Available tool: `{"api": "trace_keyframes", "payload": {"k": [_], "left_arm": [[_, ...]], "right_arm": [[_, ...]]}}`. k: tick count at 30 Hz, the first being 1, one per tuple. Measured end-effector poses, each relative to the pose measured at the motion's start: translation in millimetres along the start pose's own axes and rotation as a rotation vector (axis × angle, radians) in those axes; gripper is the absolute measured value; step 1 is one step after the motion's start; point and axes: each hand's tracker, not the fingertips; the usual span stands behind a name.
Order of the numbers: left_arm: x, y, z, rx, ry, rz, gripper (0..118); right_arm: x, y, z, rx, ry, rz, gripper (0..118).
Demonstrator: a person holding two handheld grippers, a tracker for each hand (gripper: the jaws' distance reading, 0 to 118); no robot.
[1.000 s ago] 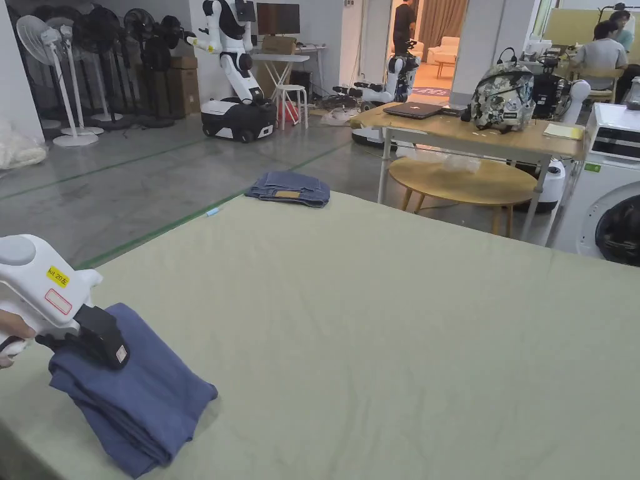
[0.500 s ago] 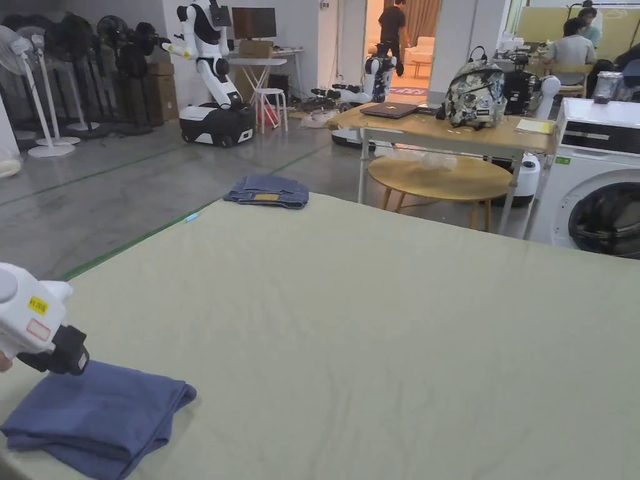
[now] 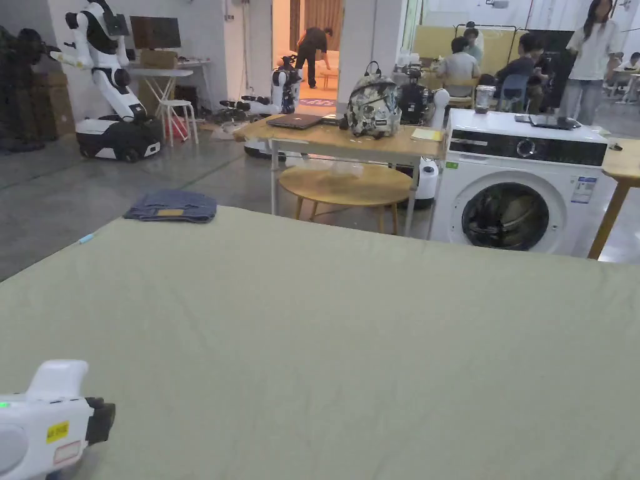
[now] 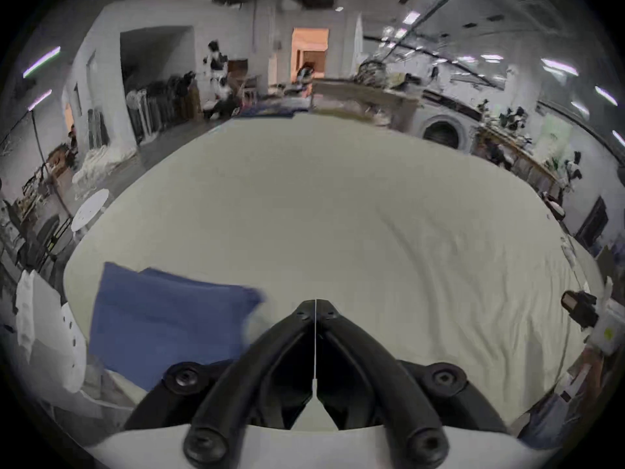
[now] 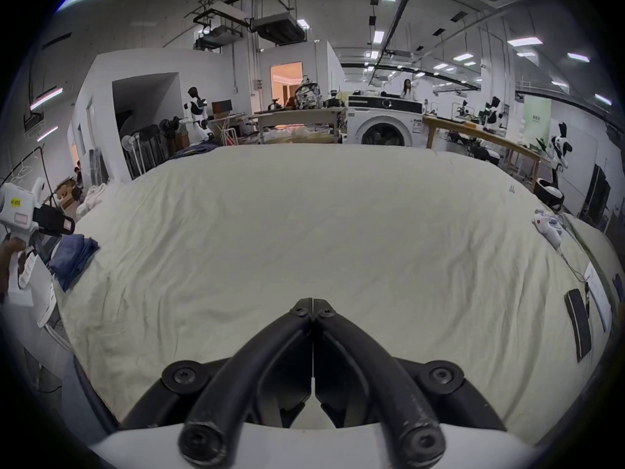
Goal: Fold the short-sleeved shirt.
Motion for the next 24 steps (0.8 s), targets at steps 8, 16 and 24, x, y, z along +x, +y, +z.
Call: {"api": "trace_keyframes", "payload": {"k": [8, 16, 24], "left_arm": [[143.3, -24.5, 5.2, 0.215, -0.087, -0.095, 0], [220.1, -23.5, 23.0, 0.425, -0.112, -0.13, 0], [247.6, -23.4, 30.5, 0.535, -0.081, -0.131, 0]], "right_arm": [[32.7, 17.2, 8.6, 0.072, -0.064, -0.024, 0], [53.0, 39.3, 18.2, 0.213, -0.122, -0.043, 0], [58.5, 47.5, 24.3, 0.328, -0.157, -0.036, 0]]}}
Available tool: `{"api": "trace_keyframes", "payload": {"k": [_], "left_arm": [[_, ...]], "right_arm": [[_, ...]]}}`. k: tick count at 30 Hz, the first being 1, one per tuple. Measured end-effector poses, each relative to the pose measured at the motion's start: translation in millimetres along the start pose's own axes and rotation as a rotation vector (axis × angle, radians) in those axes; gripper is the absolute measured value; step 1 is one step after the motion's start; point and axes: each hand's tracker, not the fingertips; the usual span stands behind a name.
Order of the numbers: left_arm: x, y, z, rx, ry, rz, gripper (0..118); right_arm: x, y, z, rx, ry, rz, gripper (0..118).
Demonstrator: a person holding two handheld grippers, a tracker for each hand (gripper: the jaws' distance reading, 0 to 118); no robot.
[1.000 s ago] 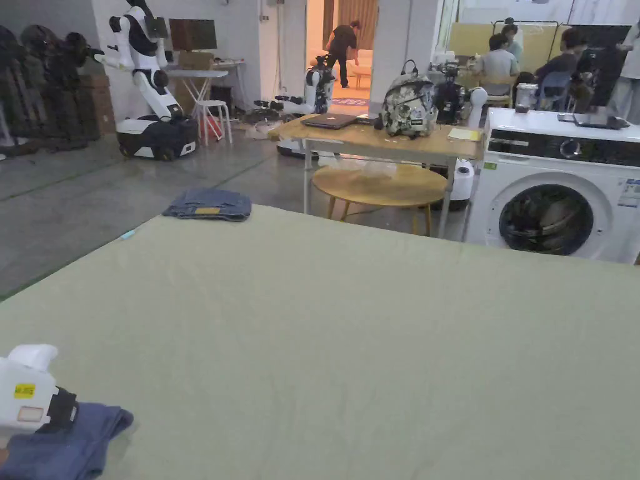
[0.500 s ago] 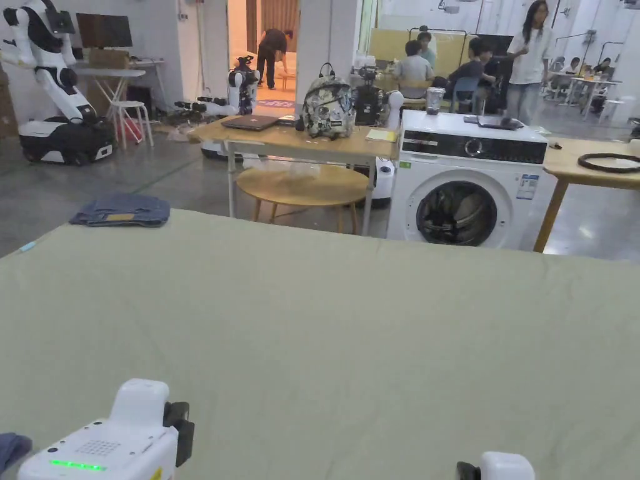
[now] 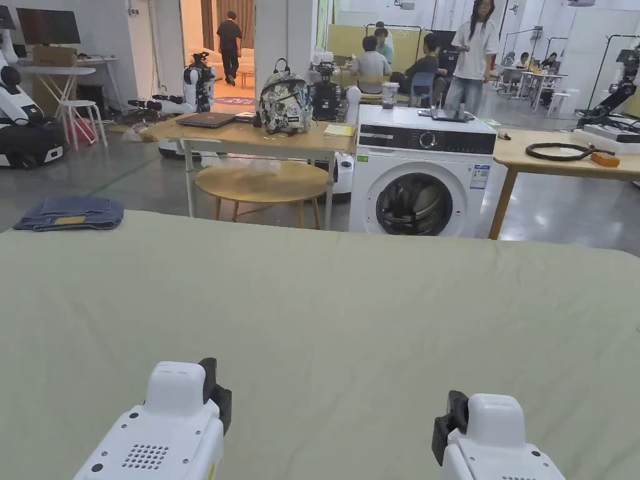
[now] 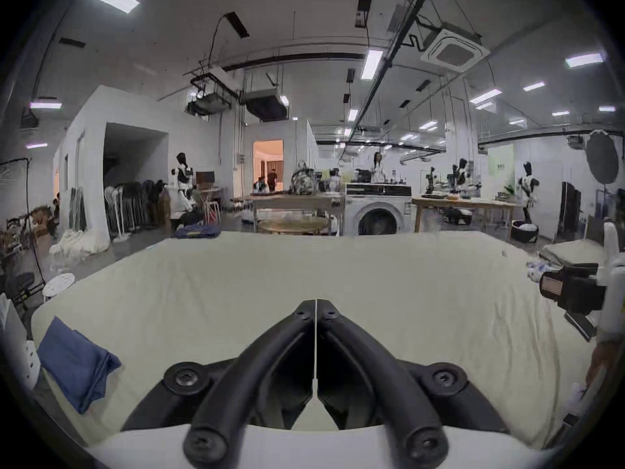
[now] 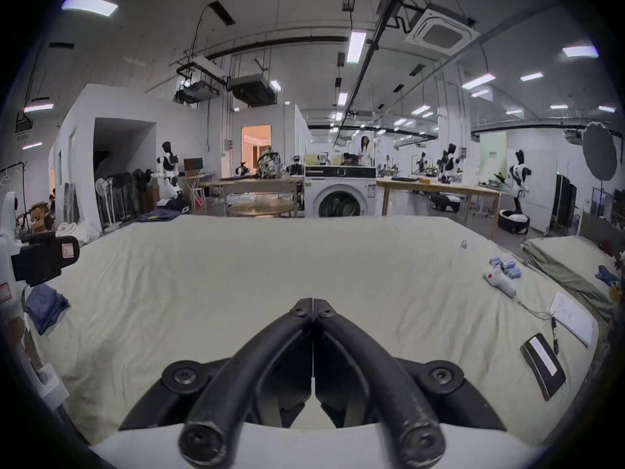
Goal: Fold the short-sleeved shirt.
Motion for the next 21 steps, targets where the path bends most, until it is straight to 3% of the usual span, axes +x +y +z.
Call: {"api": "trace_keyframes", "payload": {"k": [21], "left_arm": [[10.1, 2.6, 3.8, 0.055, -0.005, -0.069, 0]], "right_arm": [[-5.4, -4.0, 5.5, 0.036, -0.019, -0.009, 0]]}}
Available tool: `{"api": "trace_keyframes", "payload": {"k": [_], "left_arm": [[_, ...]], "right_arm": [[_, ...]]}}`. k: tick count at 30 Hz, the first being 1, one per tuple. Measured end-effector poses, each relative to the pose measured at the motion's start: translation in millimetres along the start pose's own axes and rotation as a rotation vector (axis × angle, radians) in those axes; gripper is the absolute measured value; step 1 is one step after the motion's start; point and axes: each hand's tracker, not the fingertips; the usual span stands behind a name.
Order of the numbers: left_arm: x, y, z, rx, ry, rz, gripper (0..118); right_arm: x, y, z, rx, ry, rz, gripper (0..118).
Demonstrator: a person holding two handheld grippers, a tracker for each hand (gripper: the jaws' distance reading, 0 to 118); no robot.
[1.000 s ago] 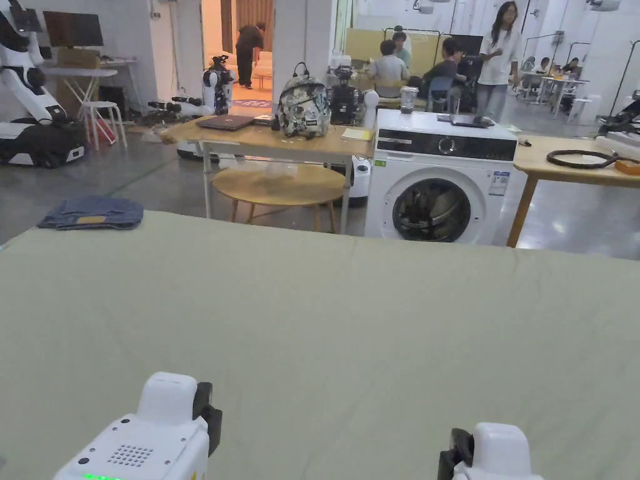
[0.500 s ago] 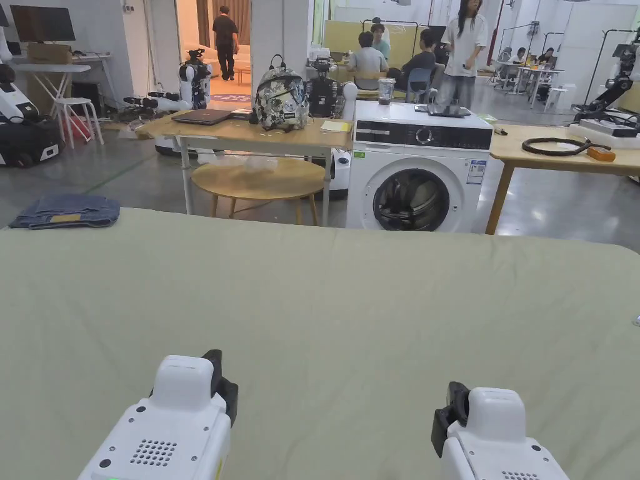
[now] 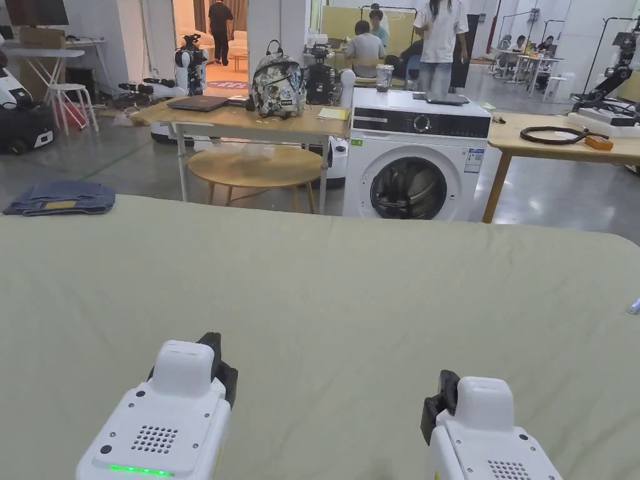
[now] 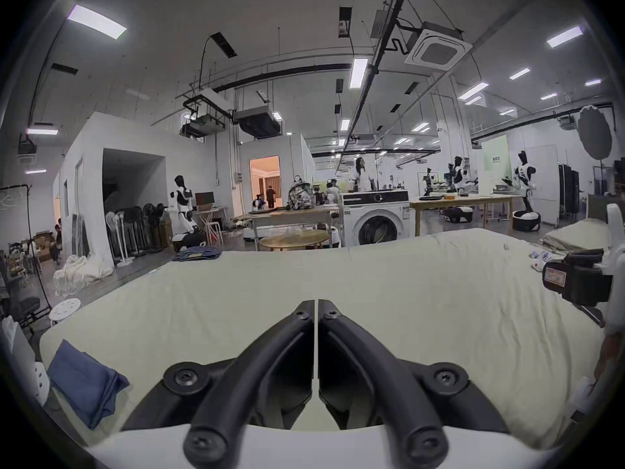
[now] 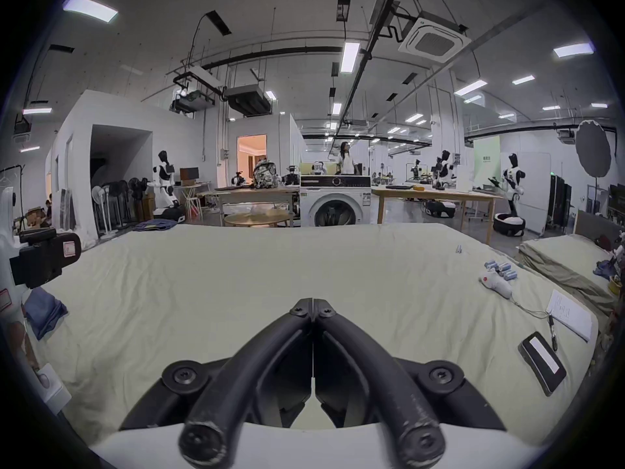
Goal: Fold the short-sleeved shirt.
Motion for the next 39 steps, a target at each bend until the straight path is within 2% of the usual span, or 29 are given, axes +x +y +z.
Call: {"api": "trace_keyframes", "payload": {"k": [2, 5, 7, 8, 9, 11, 12, 15, 17, 22, 27, 31, 39], "left_arm": [[-1.9, 0.7, -1.1, 0.0, -0.006, 0.003, 0], [-4.4, 1.7, -5.4, -0.008, 0.004, 0.015, 15], [-5.4, 2.1, -6.4, -0.011, 0.02, 0.028, 30], [-6.9, 2.2, -7.0, -0.011, 0.023, 0.041, 40], [-8.7, 2.3, -7.6, -0.011, 0.022, 0.054, 51], [-11.9, 0.5, -8.2, 0.001, 0.011, 0.081, 53], [-12.3, 0.4, -8.9, 0.001, 0.01, 0.084, 54], [-12.0, -0.5, -10.3, 0.004, 0.009, 0.09, 59], [-13.9, -1.3, -9.9, 0.024, -0.004, 0.117, 61], [-19.0, -3.7, -7.0, 0.076, -0.002, 0.165, 62], [-17.6, -0.6, -4.7, 0.119, 0.022, 0.101, 64], [-21.2, 5.4, -7.3, 0.104, 0.023, 0.102, 64], [-24.9, 7.5, -11.6, 0.073, 0.02, 0.069, 64]], "right_arm": [[-0.1, -0.1, -0.1, 0.004, -0.006, 0.002, 0], [0.3, -0.1, -1.5, 0.013, -0.017, 0.006, 1], [0.7, 0.5, -2.5, 0.014, -0.024, 0.007, 6], [1.4, 0.7, -2.9, 0.017, -0.026, 0.004, 15], [2.2, 0.6, -3.1, 0.022, -0.028, 0.003, 36], [2.3, 1.1, -4.2, 0.03, -0.039, 0.008, 70], [2.2, 1.0, -4.1, 0.041, -0.045, 0.017, 77], [1.5, 2.2, -2.8, 0.067, -0.041, 0.034, 81], [1.8, 3.6, -3.0, 0.069, -0.036, 0.04, 93], [-1.3, 7.3, 0.8, 0.106, -0.04, 0.055, 95], [-1.0, 12.9, -0.5, 0.106, -0.014, 0.038, 95], [0.2, 15.9, -0.4, 0.113, 0.019, 0.004, 95], [-3.0, 23.3, -3.5, 0.106, -0.004, 0.0, 95]]}}
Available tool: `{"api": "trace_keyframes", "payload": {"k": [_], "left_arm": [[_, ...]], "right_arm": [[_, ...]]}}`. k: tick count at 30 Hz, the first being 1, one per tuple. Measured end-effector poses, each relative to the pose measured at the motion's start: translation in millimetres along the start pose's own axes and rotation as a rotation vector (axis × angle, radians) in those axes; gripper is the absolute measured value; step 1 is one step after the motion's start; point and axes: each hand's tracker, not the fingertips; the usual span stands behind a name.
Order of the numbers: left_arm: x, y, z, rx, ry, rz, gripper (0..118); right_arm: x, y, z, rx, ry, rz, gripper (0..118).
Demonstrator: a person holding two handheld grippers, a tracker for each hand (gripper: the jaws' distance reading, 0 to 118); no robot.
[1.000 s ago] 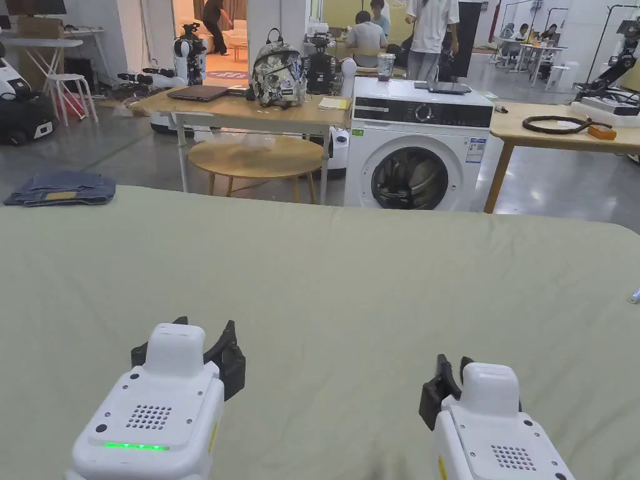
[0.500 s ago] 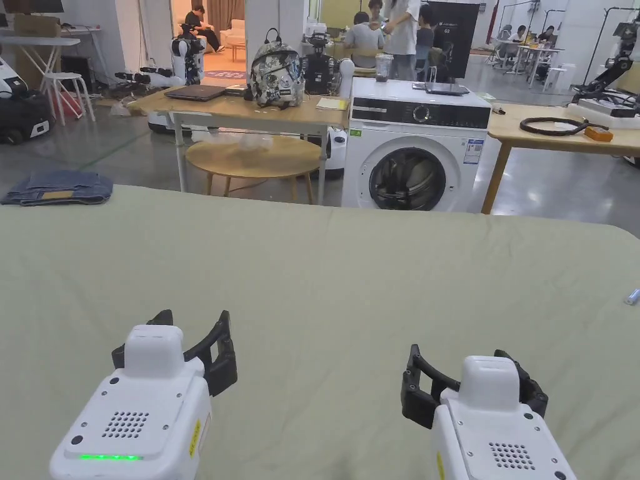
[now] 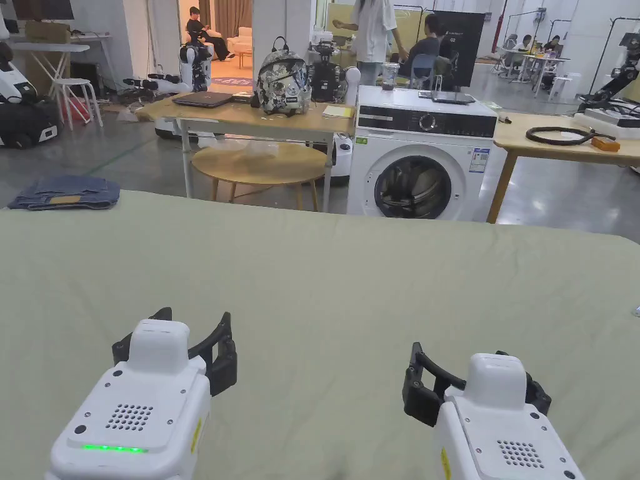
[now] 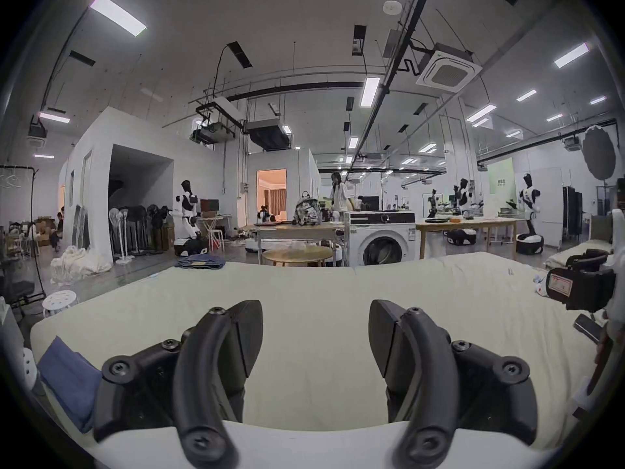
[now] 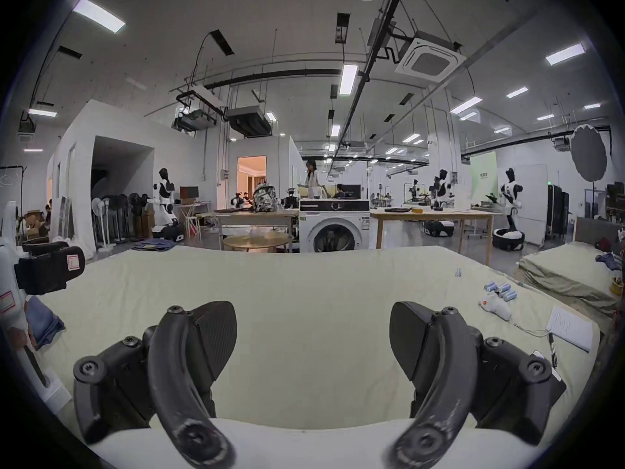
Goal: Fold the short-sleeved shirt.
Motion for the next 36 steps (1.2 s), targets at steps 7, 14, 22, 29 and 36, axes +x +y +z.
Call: {"api": "trace_keyframes", "payload": {"k": [7, 14, 22, 29, 36], "left_arm": [[-2.1, 0.6, -0.5, -0.006, 0.001, 0.017, 64], [-1.7, -0.5, -0.4, -0.018, 0.006, -0.009, 64], [-1.7, -1.4, -1.2, -0.028, -0.015, -0.019, 64], [-4.5, -0.6, -5.1, -0.042, -0.005, -0.002, 64], [-8.6, -2.9, -7.0, -0.072, 0.014, 0.008, 64]], "right_arm": [[0.1, 7.9, -5.7, -0.036, 0.005, -0.035, 96], [2.0, 11.3, -9.1, -0.061, -0.008, -0.052, 97], [8.1, 16.9, -11.3, -0.103, 0.016, -0.147, 99], [9.4, 17.4, -16.7, -0.137, -0.015, -0.153, 101], [8.9, 18.3, -21.3, -0.189, -0.068, -0.167, 101]]}}
